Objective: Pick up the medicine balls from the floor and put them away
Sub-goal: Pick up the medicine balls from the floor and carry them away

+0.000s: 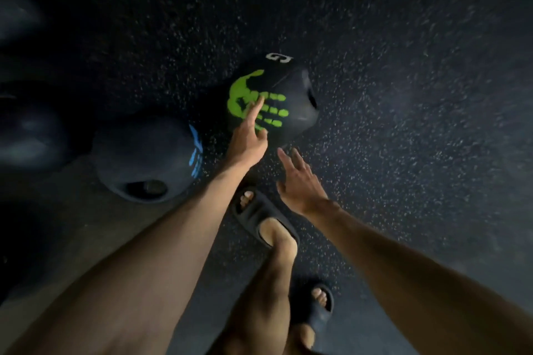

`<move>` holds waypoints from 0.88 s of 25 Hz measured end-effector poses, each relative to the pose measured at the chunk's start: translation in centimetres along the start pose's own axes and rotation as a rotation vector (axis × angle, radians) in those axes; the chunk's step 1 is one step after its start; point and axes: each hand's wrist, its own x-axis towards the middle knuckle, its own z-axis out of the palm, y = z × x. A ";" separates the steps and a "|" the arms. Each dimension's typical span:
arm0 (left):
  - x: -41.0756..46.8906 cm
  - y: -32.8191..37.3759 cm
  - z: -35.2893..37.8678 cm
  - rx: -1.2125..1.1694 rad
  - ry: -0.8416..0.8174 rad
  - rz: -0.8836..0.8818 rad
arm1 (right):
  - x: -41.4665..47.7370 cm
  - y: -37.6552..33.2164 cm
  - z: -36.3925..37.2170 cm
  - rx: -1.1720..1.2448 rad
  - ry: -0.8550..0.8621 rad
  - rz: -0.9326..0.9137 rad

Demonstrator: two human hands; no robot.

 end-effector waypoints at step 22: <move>44.7 18.3 -12.6 0.182 -0.063 -0.211 | 35.3 -5.3 -35.7 0.335 0.312 0.154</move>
